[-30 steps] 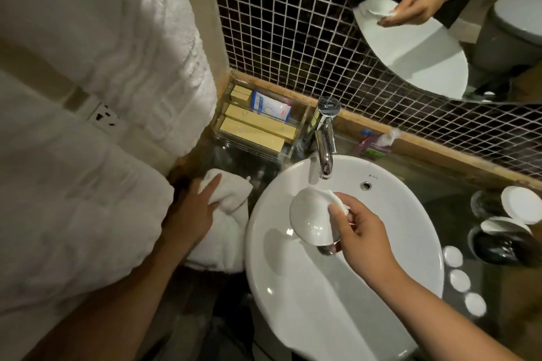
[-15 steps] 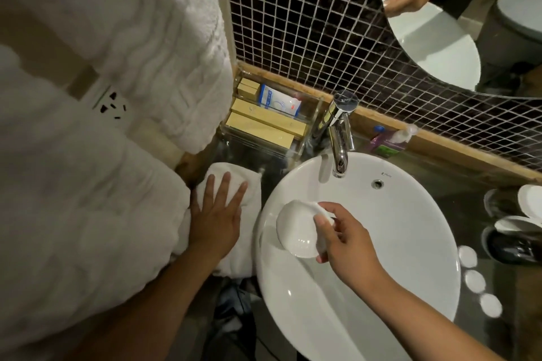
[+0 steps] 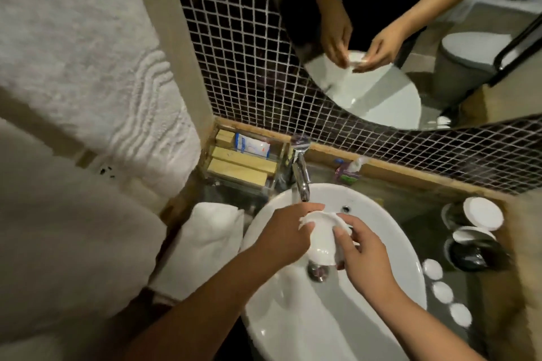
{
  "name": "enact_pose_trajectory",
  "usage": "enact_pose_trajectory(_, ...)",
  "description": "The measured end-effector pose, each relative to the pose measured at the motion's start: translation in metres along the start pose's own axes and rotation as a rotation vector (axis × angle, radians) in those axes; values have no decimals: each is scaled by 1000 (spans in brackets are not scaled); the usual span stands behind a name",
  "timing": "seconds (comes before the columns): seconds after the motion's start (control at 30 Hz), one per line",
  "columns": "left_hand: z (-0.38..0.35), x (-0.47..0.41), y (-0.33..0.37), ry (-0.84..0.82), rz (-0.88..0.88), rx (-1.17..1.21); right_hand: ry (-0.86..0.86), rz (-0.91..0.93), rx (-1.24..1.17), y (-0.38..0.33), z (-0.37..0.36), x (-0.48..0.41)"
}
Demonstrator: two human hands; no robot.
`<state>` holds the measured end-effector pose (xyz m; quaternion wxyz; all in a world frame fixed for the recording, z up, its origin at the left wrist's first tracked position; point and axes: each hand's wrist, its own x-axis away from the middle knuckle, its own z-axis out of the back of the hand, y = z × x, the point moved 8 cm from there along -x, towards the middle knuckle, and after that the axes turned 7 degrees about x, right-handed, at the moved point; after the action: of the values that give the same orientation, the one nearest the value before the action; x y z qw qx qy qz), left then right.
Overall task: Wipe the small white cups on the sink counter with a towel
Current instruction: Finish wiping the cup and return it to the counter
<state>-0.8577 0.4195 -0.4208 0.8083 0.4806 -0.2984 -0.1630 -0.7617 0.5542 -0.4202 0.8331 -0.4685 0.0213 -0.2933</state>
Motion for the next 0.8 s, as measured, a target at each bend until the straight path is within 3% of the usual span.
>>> enact_pose_trajectory(0.13, -34, -13, 25, -9, 22, 82, 82, -5, -9, 11, 46, 0)
enact_pose_trajectory(0.23, -60, -27, 48, 7, 37, 175, 232, -138, -105, 36, 90, 1)
enact_pose_trajectory(0.4, -108, -65, 104, 5, -127, 82, 409, -160, 25, 56, 156, -17)
enact_pose_trajectory(0.5, -136, -103, 134, -8, -213, -64, 425, -156, 74, 69, 185, -45)
enact_pose_trajectory(0.63, -175, -156, 141, -69, -181, -201, 471, -198, 109, 102, 204, -84)
enact_pose_trajectory(0.8, -222, -184, 107, -141, -113, -414, 313, -380, 158, 177, 187, -120)
